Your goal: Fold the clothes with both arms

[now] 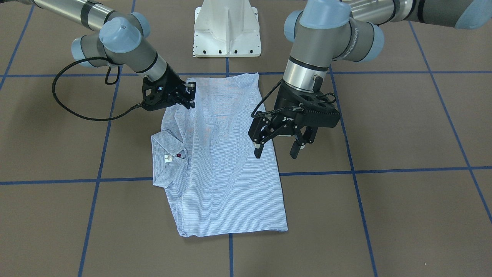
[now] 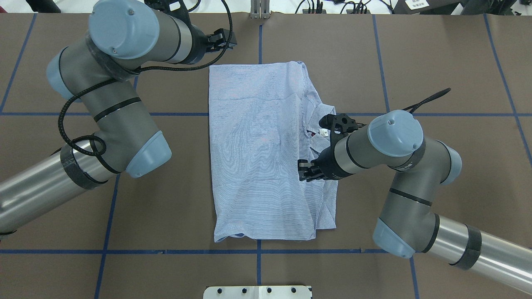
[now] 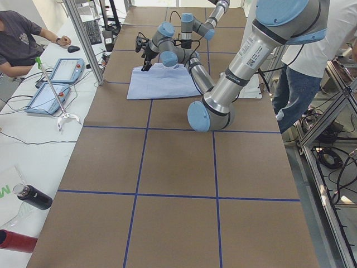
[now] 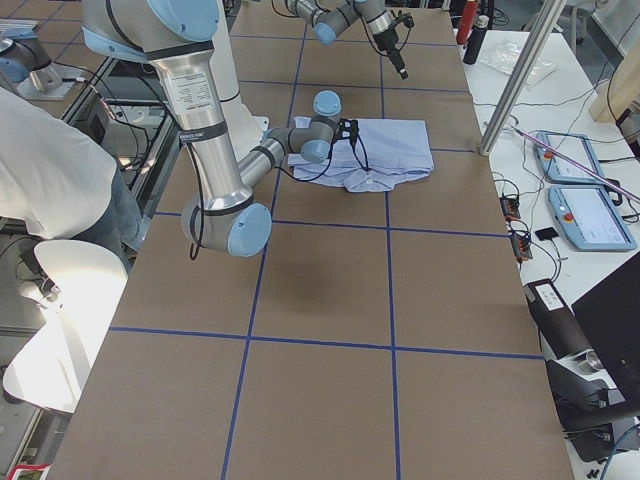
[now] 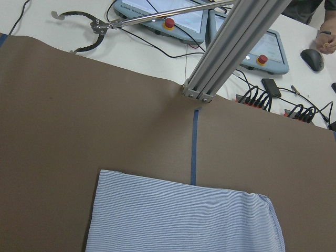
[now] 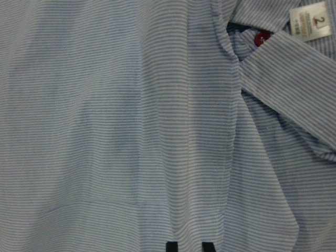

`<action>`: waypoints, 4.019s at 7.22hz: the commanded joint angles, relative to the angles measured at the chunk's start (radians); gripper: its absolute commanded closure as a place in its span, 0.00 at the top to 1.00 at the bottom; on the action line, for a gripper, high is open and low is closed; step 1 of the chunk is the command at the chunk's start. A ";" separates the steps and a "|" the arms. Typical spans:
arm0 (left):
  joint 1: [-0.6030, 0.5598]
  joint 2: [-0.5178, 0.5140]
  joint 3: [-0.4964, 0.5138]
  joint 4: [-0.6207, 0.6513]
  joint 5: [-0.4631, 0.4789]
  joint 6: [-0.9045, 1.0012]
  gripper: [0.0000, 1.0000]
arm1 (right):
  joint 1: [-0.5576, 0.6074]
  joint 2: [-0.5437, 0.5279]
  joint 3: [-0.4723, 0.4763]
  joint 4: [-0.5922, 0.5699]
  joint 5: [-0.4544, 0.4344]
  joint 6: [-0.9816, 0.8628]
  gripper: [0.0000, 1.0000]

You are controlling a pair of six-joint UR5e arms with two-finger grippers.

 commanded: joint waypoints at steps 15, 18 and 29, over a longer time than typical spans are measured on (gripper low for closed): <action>0.000 0.000 -0.006 0.003 0.000 0.001 0.98 | -0.050 -0.005 -0.005 -0.006 0.144 0.034 0.00; -0.002 0.001 -0.008 0.003 0.000 0.001 0.98 | -0.023 -0.007 0.128 -0.244 0.128 0.034 0.00; 0.000 0.000 -0.005 -0.003 -0.001 0.001 0.98 | 0.008 0.048 0.175 -0.354 -0.152 -0.008 0.99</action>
